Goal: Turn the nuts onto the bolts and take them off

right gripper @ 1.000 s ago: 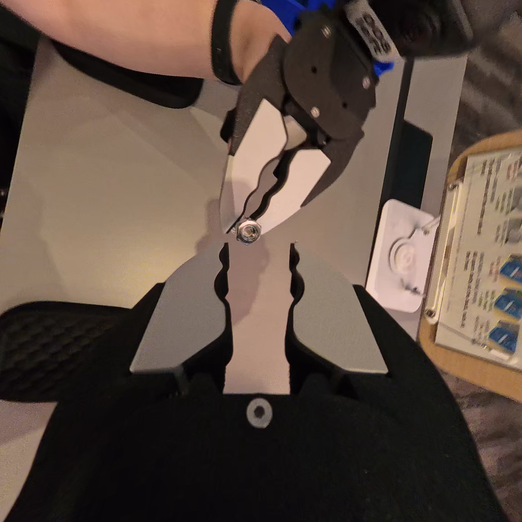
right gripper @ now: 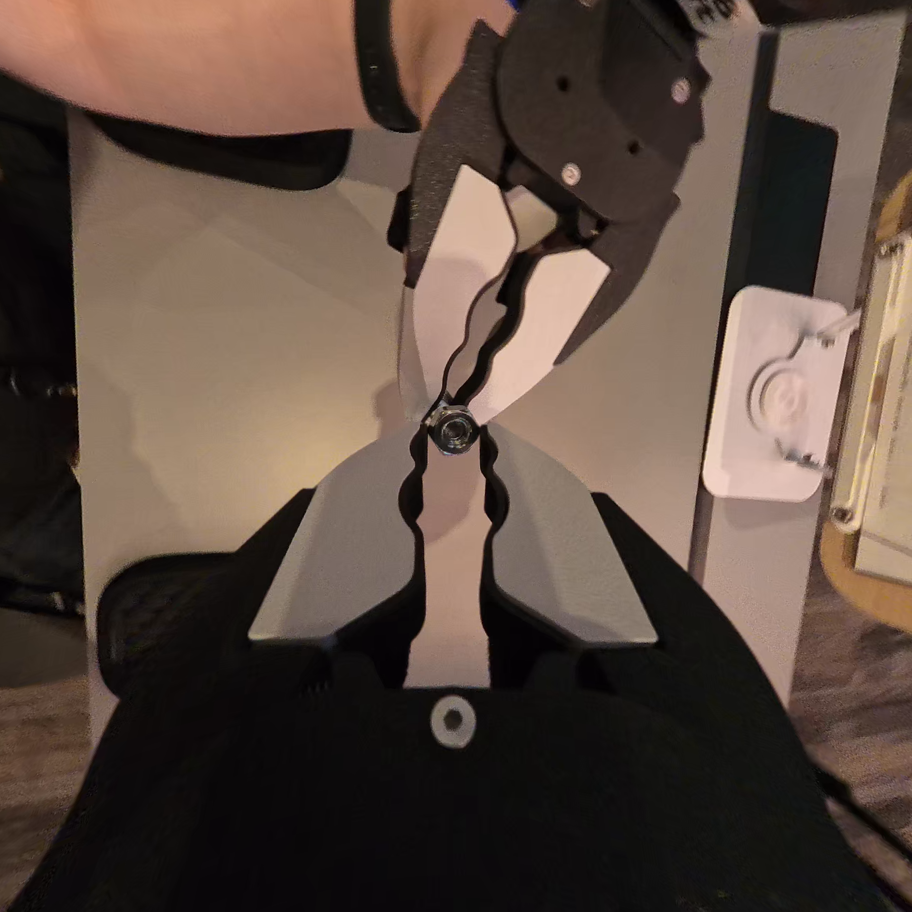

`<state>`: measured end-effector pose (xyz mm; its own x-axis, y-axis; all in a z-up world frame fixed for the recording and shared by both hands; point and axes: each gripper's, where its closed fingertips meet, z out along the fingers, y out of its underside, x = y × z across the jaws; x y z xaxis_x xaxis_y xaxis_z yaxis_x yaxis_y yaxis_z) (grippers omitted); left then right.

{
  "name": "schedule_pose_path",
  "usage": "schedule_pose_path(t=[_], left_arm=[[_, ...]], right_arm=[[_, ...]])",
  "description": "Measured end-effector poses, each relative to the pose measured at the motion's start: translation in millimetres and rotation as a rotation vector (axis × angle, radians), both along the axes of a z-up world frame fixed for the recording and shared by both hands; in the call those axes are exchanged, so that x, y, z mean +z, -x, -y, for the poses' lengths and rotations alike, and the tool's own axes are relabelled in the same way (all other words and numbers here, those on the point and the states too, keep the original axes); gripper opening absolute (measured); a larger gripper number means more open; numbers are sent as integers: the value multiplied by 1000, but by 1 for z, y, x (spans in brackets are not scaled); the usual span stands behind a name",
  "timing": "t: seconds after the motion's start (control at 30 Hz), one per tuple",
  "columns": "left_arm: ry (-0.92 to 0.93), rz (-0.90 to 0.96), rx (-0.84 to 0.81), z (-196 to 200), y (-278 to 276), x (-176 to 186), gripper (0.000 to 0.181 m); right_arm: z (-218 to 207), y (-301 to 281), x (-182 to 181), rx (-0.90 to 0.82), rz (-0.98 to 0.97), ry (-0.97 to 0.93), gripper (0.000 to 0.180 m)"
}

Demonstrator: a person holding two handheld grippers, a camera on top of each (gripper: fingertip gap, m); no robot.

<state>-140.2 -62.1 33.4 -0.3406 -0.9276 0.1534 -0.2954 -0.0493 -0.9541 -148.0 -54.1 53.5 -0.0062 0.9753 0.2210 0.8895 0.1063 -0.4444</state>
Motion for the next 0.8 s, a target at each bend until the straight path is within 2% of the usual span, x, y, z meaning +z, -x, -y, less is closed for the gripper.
schedule_pose_path(t=[0.2, 0.33, 0.47, 0.6, 0.67, 0.8], left_arm=[[-13, -42, 94, -16, -3, -6, 9], [-9, -72, 109, -18, -5, -12, 9], [16, -67, 45, -8, -3, -12, 9], [41, -41, -66, 8, 4, -8, 9], [47, -27, -117, 16, 7, -6, 9], [62, -13, -221, 32, 13, -3, 9]], right_arm=[[-16, -3, -5, -256, -33, 41, 19], [-19, -7, -12, -311, -10, 52, 20], [-16, -6, -13, -215, 17, 6, 26], [0, -4, -1, 42, -1, -70, 41], [8, -3, 7, 154, -33, -118, 41], [32, 0, 12, 293, -75, -67, 34]])
